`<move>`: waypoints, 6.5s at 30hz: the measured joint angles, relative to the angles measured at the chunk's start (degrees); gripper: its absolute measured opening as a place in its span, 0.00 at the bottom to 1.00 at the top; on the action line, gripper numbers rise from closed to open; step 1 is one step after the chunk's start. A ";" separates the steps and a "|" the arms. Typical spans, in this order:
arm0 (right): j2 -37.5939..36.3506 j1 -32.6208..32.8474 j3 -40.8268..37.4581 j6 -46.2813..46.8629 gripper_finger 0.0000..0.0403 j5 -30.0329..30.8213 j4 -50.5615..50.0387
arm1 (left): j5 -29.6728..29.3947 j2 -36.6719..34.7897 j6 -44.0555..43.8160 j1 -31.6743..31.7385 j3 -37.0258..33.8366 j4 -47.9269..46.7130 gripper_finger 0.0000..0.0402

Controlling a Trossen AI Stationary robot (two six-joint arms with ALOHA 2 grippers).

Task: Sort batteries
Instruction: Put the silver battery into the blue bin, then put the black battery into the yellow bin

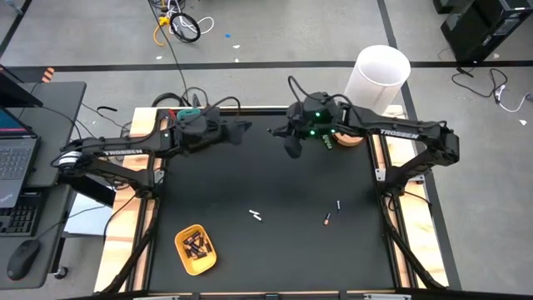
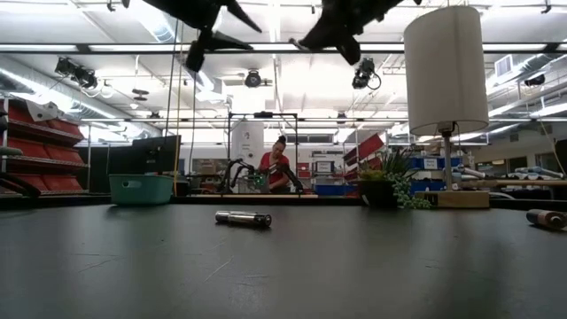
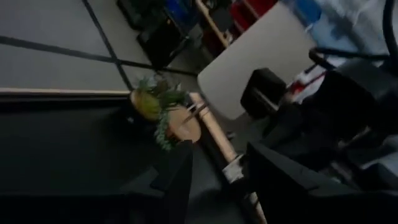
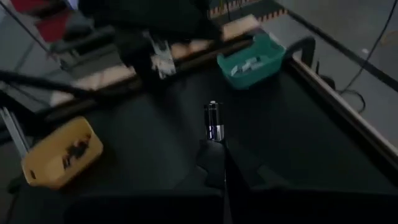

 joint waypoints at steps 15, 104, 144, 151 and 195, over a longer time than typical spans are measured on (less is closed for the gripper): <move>-0.36 0.61 0.02 9.74 0.00 -2.47 4.68 | -3.89 8.13 -2.59 -1.12 0.00 18.44 0.59; -1.63 6.04 0.02 14.77 0.21 1.45 4.79 | 7.52 13.67 15.43 42.97 -7.50 -32.65 0.46; -19.81 39.34 -32.25 61.46 0.26 3.10 -20.32 | -10.46 10.59 -8.54 -23.55 -4.75 -4.57 0.26; -9.61 43.64 -32.28 77.44 0.26 2.76 -14.54 | -15.34 11.38 -9.71 -28.65 -1.99 -12.97 0.26; 6.84 44.71 -33.13 94.44 0.07 12.90 -13.16 | -18.92 11.91 -1.26 -31.09 6.23 -26.44 0.26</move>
